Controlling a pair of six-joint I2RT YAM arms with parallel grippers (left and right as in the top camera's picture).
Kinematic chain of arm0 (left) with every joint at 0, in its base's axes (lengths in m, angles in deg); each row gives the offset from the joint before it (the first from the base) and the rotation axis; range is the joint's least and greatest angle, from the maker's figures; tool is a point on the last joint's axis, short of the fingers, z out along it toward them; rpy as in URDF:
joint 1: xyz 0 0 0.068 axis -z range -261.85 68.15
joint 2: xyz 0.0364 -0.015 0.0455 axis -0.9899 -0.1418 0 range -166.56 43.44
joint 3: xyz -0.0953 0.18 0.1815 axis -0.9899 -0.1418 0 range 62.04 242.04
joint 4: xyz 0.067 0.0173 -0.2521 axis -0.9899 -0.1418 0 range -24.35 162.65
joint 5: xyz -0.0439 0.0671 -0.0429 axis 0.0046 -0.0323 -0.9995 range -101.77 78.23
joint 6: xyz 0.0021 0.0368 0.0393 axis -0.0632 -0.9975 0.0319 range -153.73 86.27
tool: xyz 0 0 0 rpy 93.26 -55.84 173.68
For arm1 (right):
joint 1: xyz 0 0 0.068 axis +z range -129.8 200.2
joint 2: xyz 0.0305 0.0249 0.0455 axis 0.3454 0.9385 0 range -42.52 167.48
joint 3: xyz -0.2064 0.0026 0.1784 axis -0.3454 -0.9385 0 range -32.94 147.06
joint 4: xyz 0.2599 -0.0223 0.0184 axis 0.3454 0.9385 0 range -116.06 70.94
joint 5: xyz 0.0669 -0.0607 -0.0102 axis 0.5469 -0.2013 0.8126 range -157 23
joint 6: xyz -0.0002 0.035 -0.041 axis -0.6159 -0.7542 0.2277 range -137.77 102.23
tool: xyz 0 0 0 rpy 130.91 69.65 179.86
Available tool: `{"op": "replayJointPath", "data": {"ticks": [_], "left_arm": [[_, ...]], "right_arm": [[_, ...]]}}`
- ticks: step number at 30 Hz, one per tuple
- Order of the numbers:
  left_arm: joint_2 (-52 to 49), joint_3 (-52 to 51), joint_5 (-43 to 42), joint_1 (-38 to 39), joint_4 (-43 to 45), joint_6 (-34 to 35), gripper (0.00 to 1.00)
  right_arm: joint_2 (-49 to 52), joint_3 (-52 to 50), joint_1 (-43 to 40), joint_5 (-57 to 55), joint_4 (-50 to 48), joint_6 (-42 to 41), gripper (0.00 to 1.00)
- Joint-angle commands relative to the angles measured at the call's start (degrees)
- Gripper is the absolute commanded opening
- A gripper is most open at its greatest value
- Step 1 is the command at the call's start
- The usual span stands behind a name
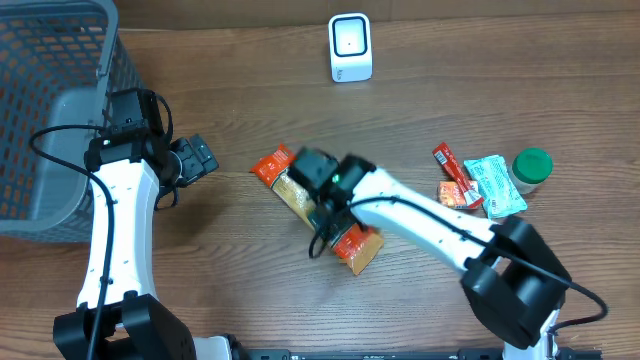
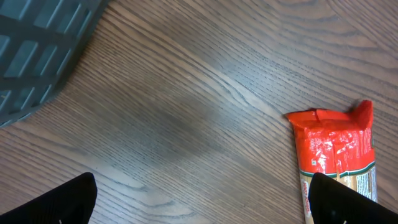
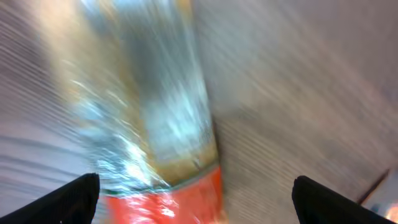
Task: Scan the item barcode
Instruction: 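Move the right gripper left and grasp the spaghetti packet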
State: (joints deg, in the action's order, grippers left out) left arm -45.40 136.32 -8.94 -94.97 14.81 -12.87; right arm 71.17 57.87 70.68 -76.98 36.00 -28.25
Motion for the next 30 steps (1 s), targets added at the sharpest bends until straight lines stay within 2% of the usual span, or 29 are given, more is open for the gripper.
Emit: {"op": "replayJointPath", "data": {"ticks": [1, 6, 18, 26, 30], "left_arm": [[0.1, 0.1, 0.3, 0.0, 0.0, 0.4, 1.00], [0.1, 0.1, 0.3, 0.0, 0.0, 0.4, 1.00], [0.1, 0.1, 0.3, 0.0, 0.0, 0.4, 1.00], [0.1, 0.1, 0.3, 0.0, 0.0, 0.4, 1.00], [0.1, 0.1, 0.3, 0.0, 0.0, 0.4, 1.00]], "right_arm": [[-3.5, 7.2, -0.9, 8.4, -0.7, 5.0, 1.00], [-2.3, 7.8, -1.5, 9.7, -2.0, 6.1, 1.00], [8.2, 7.8, -1.7, 9.7, -3.7, 6.1, 0.99], [11.1, 6.7, -1.8, 9.7, -5.0, 6.1, 0.95], [11.6, 4.7, -1.8, 9.7, -7.6, 6.1, 0.88]]}}
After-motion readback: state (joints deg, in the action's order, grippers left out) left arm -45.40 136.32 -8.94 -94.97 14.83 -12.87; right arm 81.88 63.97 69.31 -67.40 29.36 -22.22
